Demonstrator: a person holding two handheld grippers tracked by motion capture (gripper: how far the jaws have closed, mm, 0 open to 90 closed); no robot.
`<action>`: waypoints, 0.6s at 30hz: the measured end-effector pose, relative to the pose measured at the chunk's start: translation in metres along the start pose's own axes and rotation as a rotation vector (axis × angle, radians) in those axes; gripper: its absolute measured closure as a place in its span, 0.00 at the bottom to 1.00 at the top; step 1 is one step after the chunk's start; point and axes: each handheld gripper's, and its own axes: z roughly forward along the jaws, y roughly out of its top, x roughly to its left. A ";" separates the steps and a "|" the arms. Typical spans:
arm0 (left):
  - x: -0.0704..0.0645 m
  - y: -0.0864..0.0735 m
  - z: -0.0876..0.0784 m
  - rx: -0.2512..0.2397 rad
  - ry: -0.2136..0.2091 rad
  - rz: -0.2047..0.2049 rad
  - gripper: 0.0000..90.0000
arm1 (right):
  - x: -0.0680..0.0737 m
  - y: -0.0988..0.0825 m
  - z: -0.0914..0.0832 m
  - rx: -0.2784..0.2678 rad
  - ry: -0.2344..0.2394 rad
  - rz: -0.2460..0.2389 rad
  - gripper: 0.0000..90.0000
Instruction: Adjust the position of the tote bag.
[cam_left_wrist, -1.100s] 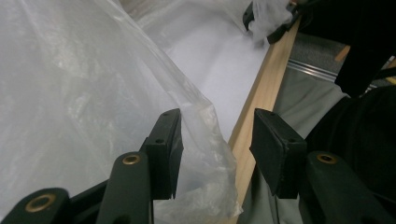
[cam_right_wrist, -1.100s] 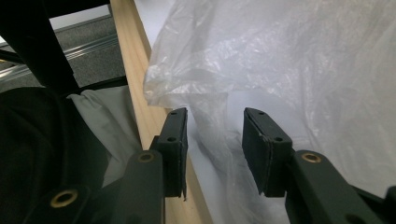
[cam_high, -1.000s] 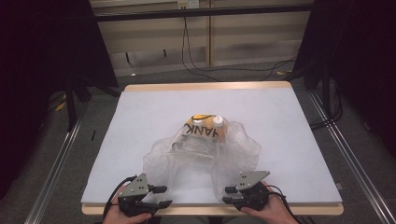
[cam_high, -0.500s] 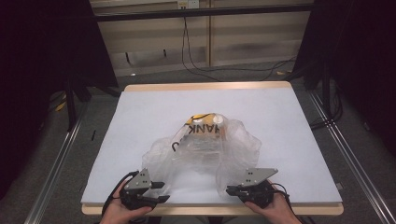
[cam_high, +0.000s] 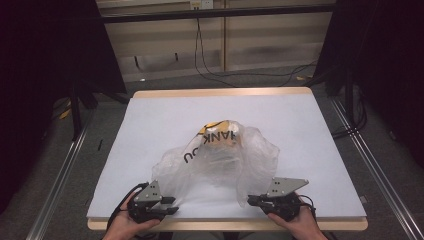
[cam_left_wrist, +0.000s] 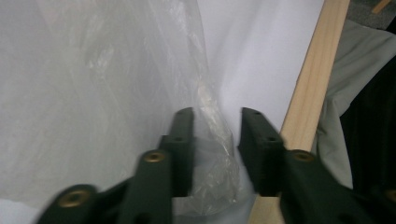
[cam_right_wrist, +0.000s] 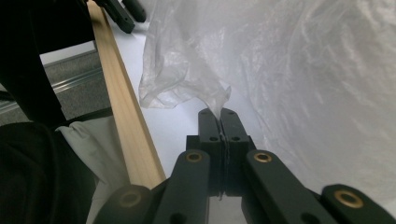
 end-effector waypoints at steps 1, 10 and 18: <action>0.001 0.001 -0.001 0.017 -0.014 0.000 0.91 | 0.000 0.000 -0.001 -0.007 0.000 0.005 1.00; -0.004 0.004 -0.011 -0.090 -0.034 0.009 1.00 | -0.004 0.001 -0.009 -0.039 -0.015 0.016 1.00; -0.008 0.005 -0.021 -0.197 -0.053 -0.003 1.00 | -0.001 0.006 -0.015 -0.075 -0.007 0.006 1.00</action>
